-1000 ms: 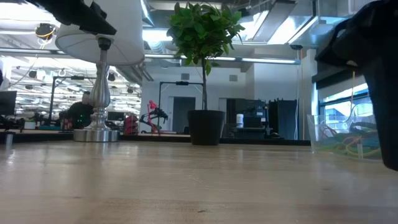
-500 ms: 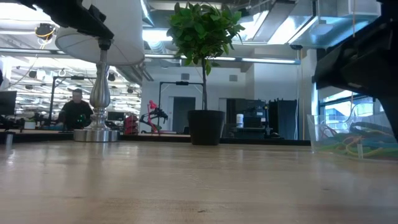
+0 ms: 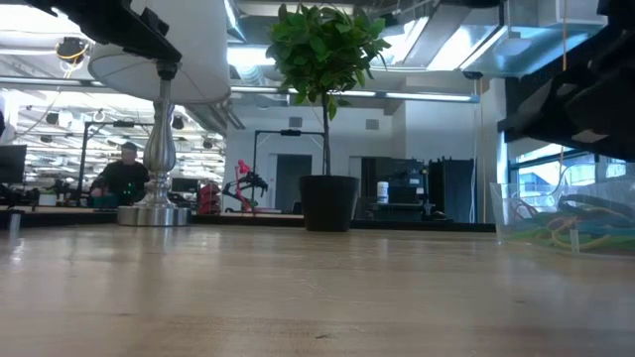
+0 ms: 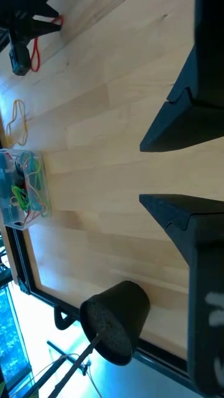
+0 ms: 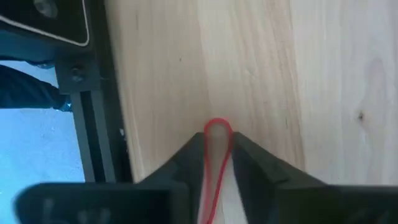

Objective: Pick and place rubber bands into bin
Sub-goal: Put the red rubber band into the transparent bin

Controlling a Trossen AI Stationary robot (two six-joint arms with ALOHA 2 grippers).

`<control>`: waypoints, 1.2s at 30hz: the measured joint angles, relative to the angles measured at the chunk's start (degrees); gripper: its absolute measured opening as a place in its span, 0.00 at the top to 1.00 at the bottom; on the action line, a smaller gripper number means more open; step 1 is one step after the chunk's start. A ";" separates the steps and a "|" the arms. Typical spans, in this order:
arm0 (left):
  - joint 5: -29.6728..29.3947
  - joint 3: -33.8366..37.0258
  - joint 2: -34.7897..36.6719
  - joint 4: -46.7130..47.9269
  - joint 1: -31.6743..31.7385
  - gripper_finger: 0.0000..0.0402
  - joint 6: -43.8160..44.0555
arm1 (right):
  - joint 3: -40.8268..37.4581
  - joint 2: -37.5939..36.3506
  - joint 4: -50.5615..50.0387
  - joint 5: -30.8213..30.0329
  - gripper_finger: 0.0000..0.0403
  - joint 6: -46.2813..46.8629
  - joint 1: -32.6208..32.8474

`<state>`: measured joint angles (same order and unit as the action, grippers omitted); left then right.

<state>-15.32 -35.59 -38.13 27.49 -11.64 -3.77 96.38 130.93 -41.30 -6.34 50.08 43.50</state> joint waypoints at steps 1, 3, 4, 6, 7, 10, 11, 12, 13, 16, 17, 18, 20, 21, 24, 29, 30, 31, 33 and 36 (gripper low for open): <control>0.00 0.00 0.00 0.00 0.00 0.72 0.00 | -0.02 0.00 0.04 0.16 0.80 0.47 -0.01; 0.01 0.00 0.00 0.00 0.00 0.72 0.00 | -0.02 0.00 0.22 0.42 0.88 0.86 -0.01; -0.02 0.00 0.00 0.00 0.00 0.72 0.00 | -0.02 0.00 0.36 0.63 0.91 1.05 -0.01; 0.00 0.00 0.00 0.00 0.00 0.72 0.00 | 0.65 0.09 -0.09 0.35 0.97 2.23 0.01; -0.01 0.00 0.00 0.00 0.00 0.72 0.01 | 1.50 0.19 -0.70 -0.52 0.98 2.41 0.07; -0.01 0.00 0.00 -0.04 0.00 0.72 0.04 | 4.97 0.72 -4.32 -4.62 0.97 2.55 0.32; -0.01 0.00 0.00 -0.17 0.00 0.72 0.11 | 6.22 0.99 -5.59 -5.54 0.98 2.74 0.31; -0.02 0.00 0.00 -0.31 0.00 0.72 0.13 | 7.43 1.19 -6.61 -6.26 0.98 3.14 0.34; -0.02 0.00 0.00 -0.42 0.00 0.72 0.15 | 8.57 1.23 -7.56 -6.99 0.99 3.64 0.27; -0.02 0.00 0.35 -0.69 -0.01 0.72 1.33 | 11.38 0.76 -9.04 -8.55 0.99 3.84 0.03; -0.02 0.00 0.49 -0.68 -0.02 0.72 2.04 | 11.81 0.74 -9.03 -8.69 0.99 3.90 -0.02; -0.02 0.06 0.68 -0.72 -0.05 0.72 2.62 | 12.06 0.76 -9.19 -8.89 0.99 4.15 -0.06; -0.04 1.01 1.66 -0.79 -0.38 0.72 3.02 | 12.29 0.87 -9.64 -9.07 0.99 5.37 -0.08; -0.03 1.77 2.28 -0.76 -0.77 0.72 3.02 | 12.35 0.74 -9.54 -9.09 1.00 5.81 -0.06; 1.22 5.51 4.31 -4.17 -1.94 0.72 2.99 | 12.02 -0.39 -9.91 -9.74 0.99 6.92 -0.04; 3.48 15.98 8.32 -23.25 -2.49 0.72 2.11 | 12.00 -1.81 -12.97 -13.53 1.00 7.13 -0.46; 3.39 17.94 8.90 -26.14 -2.34 0.73 1.40 | 12.00 -2.24 -14.13 -13.74 1.00 7.73 -0.73; 3.35 19.70 9.31 -28.54 -1.97 0.74 1.09 | 12.00 -2.80 -15.27 -13.82 1.00 8.14 -1.05; 3.80 22.32 10.22 -31.65 -0.81 0.78 1.05 | 12.00 -3.83 -17.13 -13.97 1.00 7.89 -2.09; 7.82 24.78 12.08 -32.26 1.45 0.84 1.52 | 12.00 -5.88 -19.45 -14.99 1.00 5.03 -4.20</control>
<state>-7.50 -10.81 -26.05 -4.78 -10.19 -2.25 108.38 125.05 -60.75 -21.33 55.10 39.30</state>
